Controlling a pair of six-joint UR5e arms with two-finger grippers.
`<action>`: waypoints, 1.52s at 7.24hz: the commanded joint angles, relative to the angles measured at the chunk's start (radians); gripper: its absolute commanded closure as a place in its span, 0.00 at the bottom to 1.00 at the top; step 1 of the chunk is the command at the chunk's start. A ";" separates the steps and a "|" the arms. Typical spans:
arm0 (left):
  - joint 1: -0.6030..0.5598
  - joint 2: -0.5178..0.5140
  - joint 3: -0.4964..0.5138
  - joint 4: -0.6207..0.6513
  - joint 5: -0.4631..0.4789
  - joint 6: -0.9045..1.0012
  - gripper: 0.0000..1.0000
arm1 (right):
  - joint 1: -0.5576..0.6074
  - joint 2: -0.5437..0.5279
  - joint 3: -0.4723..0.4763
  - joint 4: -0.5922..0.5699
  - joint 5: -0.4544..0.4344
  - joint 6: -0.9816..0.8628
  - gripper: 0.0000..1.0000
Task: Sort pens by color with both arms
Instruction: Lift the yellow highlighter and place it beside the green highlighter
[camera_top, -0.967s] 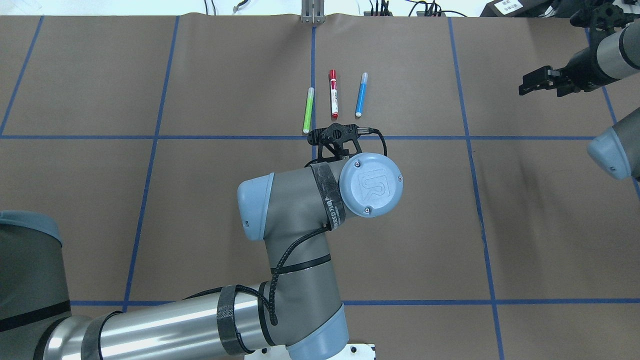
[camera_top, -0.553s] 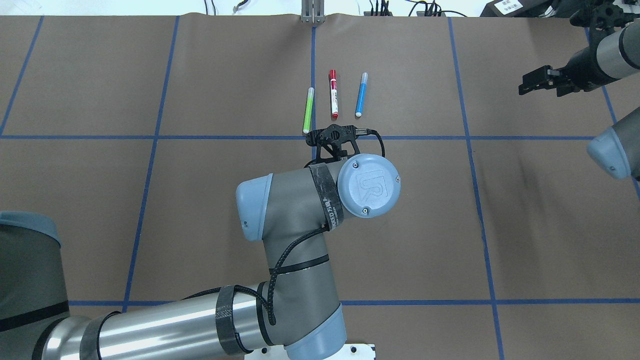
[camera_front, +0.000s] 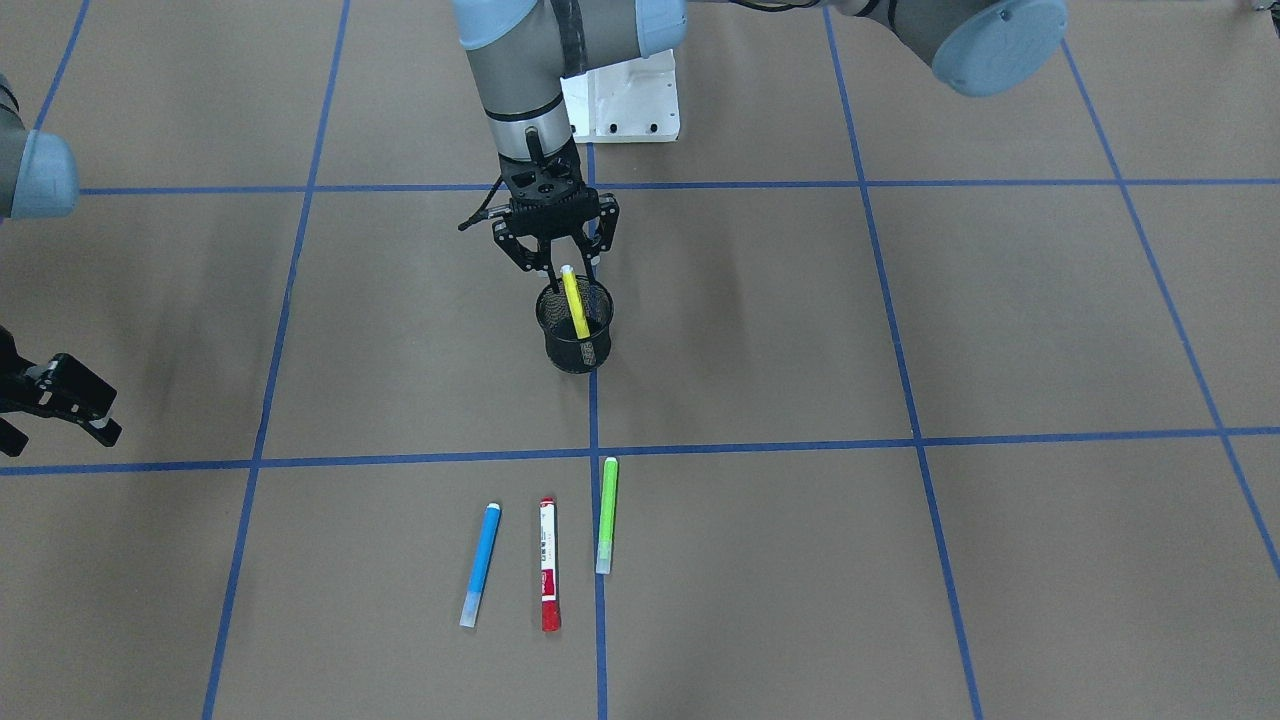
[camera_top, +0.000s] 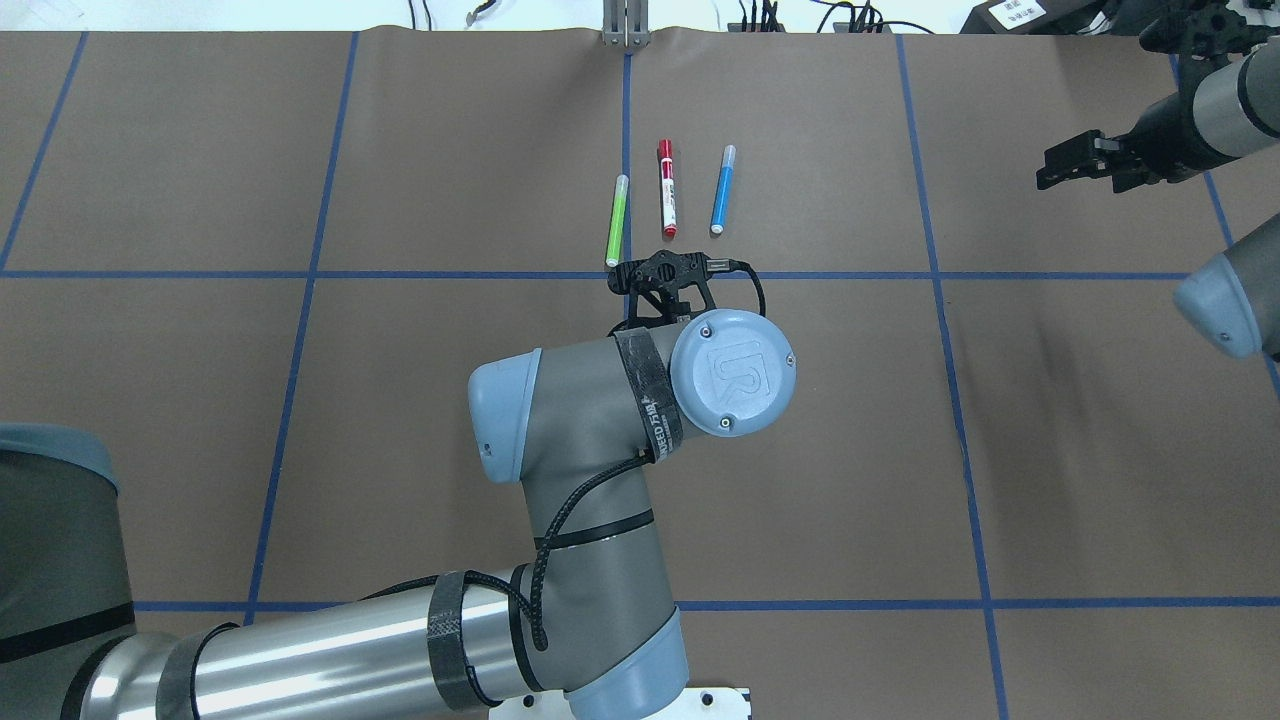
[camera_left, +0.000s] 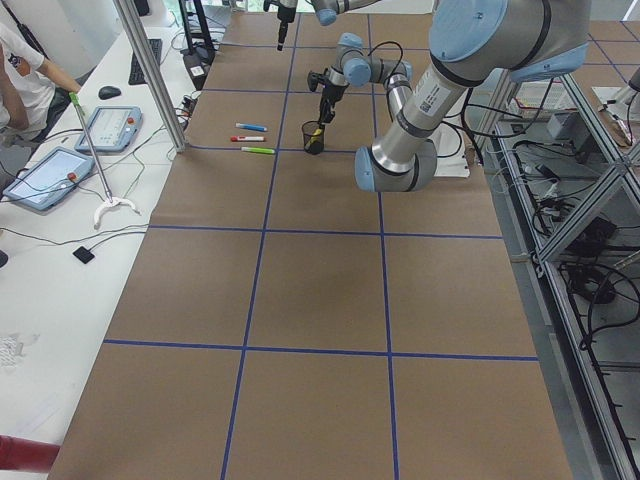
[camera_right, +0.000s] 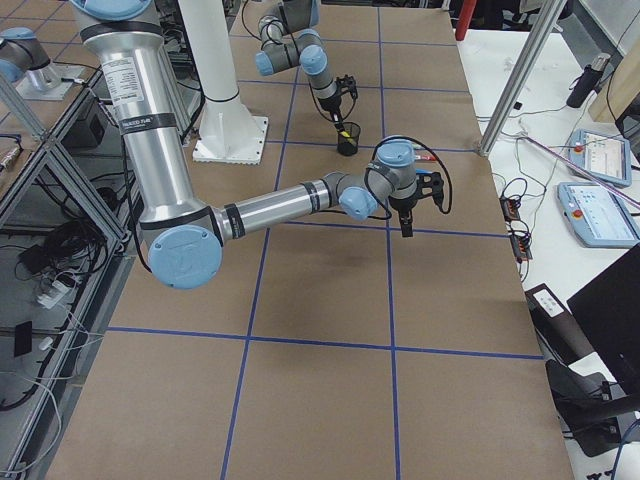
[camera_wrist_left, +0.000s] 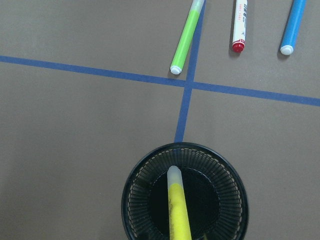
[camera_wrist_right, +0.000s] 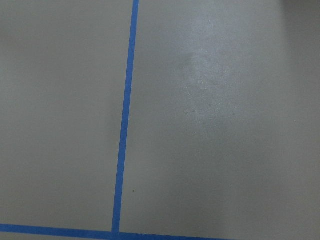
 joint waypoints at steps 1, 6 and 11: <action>0.000 -0.001 -0.002 0.001 -0.005 0.000 1.00 | 0.000 0.003 -0.001 0.000 0.000 0.002 0.02; -0.027 0.001 -0.146 0.012 -0.015 0.001 1.00 | 0.000 0.036 -0.016 -0.002 0.000 0.014 0.02; -0.185 0.074 -0.236 -0.023 -0.004 0.014 1.00 | 0.000 0.046 -0.014 0.000 0.002 0.061 0.02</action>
